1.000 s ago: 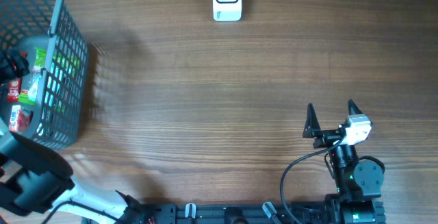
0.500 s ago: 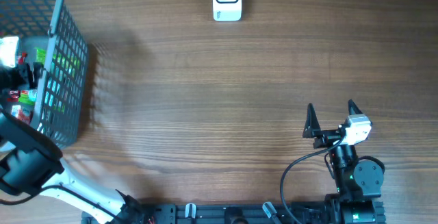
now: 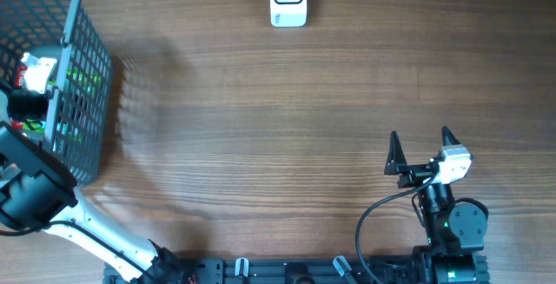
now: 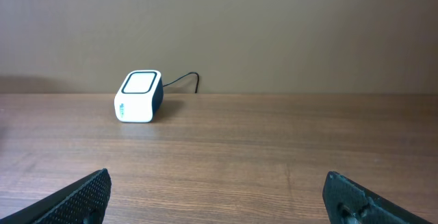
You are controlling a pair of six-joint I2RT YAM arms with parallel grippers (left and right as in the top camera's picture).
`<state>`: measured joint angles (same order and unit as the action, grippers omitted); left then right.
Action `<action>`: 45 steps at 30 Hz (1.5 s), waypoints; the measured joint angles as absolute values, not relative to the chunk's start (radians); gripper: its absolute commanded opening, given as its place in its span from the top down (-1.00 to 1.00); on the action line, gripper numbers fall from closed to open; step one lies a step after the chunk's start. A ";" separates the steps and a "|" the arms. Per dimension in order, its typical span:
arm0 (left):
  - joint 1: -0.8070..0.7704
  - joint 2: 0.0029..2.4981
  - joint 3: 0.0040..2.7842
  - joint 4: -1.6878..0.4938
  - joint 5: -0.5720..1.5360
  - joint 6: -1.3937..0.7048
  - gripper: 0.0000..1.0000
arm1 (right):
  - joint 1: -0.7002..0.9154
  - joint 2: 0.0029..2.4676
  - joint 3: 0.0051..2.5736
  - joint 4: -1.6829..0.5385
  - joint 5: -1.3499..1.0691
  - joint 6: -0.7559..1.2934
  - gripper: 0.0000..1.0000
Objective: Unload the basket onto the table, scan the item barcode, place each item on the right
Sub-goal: 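Reach the left gripper into the grey basket over the green snack bags, then grasp the green-and-white snack bags with the left gripper and lift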
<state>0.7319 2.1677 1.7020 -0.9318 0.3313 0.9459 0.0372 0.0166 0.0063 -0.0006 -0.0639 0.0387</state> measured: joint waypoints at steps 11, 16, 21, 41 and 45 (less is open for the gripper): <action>0.731 2.188 1.705 -0.905 0.331 0.957 -0.22 | 0.037 0.017 0.006 -0.001 -0.064 0.039 -1.00; 0.731 2.188 1.705 -0.904 0.348 0.957 0.53 | 0.037 0.017 0.006 -0.001 -0.064 0.039 -0.99; 0.729 2.186 1.705 -0.889 0.366 0.954 0.92 | 0.037 0.017 0.006 -0.001 -0.064 0.039 -0.99; 0.729 1.810 1.692 -0.654 0.319 0.826 0.92 | 0.037 0.017 0.006 -0.001 -0.064 0.039 -1.00; 0.729 1.717 1.691 -0.608 0.319 0.808 0.92 | 0.037 0.017 0.006 -0.001 -0.064 0.039 -1.00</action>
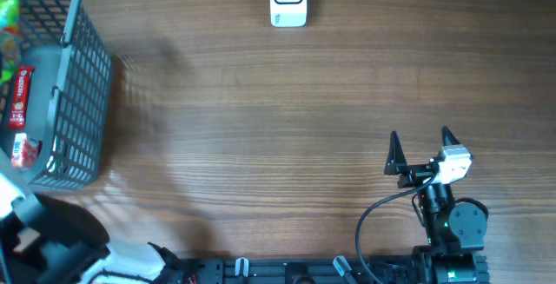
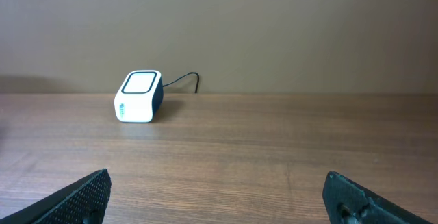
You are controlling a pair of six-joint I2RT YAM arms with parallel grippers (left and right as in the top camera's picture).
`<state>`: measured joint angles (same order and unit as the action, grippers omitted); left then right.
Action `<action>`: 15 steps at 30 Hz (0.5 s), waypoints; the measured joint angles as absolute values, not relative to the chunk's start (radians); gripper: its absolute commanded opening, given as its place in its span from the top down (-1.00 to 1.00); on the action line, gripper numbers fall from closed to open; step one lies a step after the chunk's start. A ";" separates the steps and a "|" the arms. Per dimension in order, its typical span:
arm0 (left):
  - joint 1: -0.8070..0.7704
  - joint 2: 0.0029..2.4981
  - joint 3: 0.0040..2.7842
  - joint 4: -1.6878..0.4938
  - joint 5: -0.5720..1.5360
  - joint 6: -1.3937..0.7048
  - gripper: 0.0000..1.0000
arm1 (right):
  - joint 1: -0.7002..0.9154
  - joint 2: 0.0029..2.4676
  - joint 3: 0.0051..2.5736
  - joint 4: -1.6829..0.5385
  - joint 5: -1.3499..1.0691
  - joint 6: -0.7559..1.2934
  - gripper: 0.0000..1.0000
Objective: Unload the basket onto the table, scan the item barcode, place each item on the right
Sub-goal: 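Grasp the green-and-white snack bags with the left gripper and lift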
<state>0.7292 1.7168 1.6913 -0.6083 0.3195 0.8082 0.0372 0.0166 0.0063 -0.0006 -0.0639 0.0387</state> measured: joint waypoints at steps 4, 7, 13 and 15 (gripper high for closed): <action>0.729 1.605 1.691 -0.531 0.319 0.765 0.92 | 0.037 0.017 0.006 -0.001 -0.064 0.039 -0.99; 0.729 1.533 1.691 -0.491 0.320 0.735 0.92 | 0.037 0.017 0.006 -0.001 -0.064 0.039 -0.99; 0.637 1.395 1.691 -0.470 0.318 0.649 0.92 | 0.037 0.017 0.006 -0.001 -0.064 0.039 -0.99; 0.558 1.360 1.691 -0.470 0.320 0.624 0.92 | 0.037 0.017 0.006 -0.001 -0.064 0.039 -0.99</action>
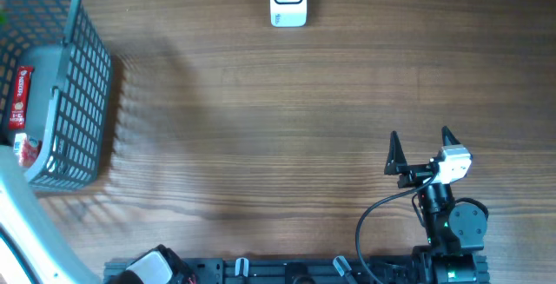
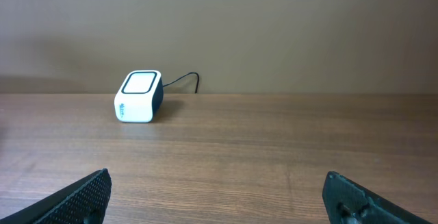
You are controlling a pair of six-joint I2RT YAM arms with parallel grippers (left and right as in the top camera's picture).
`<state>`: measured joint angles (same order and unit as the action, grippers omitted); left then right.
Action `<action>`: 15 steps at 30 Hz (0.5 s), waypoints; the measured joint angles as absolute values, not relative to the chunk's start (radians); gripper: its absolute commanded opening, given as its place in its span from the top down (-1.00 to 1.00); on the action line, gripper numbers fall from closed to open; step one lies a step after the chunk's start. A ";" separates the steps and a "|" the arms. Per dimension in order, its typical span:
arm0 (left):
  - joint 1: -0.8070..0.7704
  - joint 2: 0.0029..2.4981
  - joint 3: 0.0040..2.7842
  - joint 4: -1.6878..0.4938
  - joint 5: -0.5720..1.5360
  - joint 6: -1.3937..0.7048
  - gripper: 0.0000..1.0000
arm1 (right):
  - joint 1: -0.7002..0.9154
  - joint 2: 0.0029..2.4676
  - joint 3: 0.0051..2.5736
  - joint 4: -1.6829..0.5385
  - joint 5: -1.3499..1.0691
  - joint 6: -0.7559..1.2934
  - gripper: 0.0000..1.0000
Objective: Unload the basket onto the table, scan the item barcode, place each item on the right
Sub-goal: 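Grasp the green-and-white snack bags with the left gripper and lift, then carry the bags with the left gripper toward the white scanner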
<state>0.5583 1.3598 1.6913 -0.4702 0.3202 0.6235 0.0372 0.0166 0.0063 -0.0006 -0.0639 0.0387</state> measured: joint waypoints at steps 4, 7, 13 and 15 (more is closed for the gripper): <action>0.381 1.287 1.691 -0.488 0.308 0.504 0.92 | 0.037 0.017 0.006 -0.001 -0.064 0.039 -1.00; 0.252 1.251 1.692 -0.609 0.300 0.377 0.92 | 0.037 0.017 0.006 -0.001 -0.064 0.039 -0.99; -0.007 1.333 1.687 -0.920 0.288 0.185 0.92 | 0.037 0.017 0.006 -0.001 -0.064 0.039 -1.00; -0.089 1.412 1.657 -0.956 0.275 0.139 0.92 | 0.037 0.017 0.006 -0.001 -0.064 0.039 -1.00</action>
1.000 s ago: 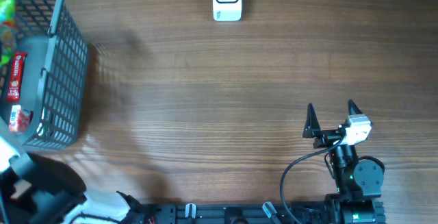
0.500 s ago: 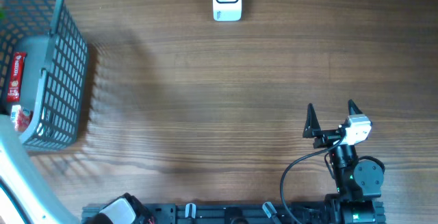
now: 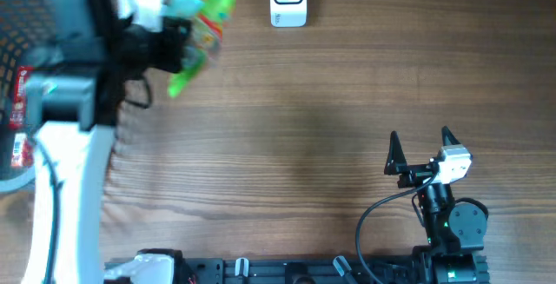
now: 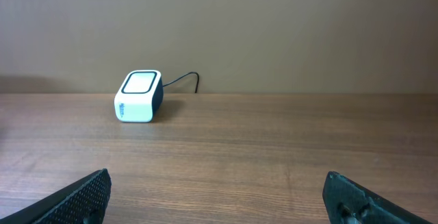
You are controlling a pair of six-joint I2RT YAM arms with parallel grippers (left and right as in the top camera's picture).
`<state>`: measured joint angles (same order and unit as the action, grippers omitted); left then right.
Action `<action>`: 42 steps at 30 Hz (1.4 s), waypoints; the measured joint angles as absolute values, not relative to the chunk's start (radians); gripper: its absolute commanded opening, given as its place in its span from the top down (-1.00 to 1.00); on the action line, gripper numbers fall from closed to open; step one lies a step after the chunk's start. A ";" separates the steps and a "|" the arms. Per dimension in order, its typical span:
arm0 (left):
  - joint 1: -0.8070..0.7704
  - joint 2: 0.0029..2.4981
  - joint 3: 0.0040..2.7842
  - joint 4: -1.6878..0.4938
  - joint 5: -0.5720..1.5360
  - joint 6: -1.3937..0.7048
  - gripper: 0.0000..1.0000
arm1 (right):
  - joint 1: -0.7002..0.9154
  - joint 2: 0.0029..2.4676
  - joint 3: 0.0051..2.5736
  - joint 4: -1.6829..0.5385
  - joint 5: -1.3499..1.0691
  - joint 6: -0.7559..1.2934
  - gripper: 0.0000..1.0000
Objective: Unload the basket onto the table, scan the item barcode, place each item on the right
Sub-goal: 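Carry the bags with the left gripper toward the white scanner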
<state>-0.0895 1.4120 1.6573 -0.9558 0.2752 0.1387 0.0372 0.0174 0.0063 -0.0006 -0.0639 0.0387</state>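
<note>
A green snack packet (image 3: 201,32) hangs high above the table, blurred and close to the overhead camera, with my left gripper (image 3: 181,42) shut on its left end. It is just left of the white barcode scanner, which stands at the table's far edge. The right wrist view also shows the scanner (image 4: 139,96), window up and cable trailing behind it. My right gripper (image 3: 421,148) rests near the front right, open and holding nothing. In its own view the right gripper (image 4: 219,196) shows only two dark fingertips (image 4: 85,196) at the bottom corners.
A grey wire basket stands at the far left, largely hidden behind my raised left arm. Red packets (image 3: 21,93) show in it. Bare wood lies between the scanner and my right gripper.
My left arm was almost out of view at the left edge. It now stands high over the basket's right side, holding the green packet just left of the scanner. The right arm has not moved.
My left gripper was first down inside the basket among the packets. Later the arm was at the lower left edge and something green showed at the basket's top corner. Then the arm was nearly out of view. Now it holds the green packet beside the scanner.
</note>
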 measured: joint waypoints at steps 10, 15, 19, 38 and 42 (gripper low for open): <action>-0.291 1.831 1.559 -0.924 0.154 -0.119 0.92 | 0.037 0.017 0.006 -0.001 -0.064 0.039 -0.99; -0.373 1.981 1.559 -0.834 0.153 -0.161 0.55 | 0.037 0.017 0.006 -0.001 -0.064 0.039 -0.99; -0.421 2.019 1.559 -0.825 0.154 -0.178 -1.00 | 0.037 0.017 0.006 -0.001 -0.064 0.039 -0.99; -0.495 1.988 1.593 -0.820 0.157 -0.300 -0.99 | 0.037 0.017 0.006 -0.001 -0.064 0.039 -0.99; -0.501 1.990 1.592 -0.807 0.137 -0.290 -1.00 | 0.037 0.017 0.006 -0.001 -0.064 0.039 -0.99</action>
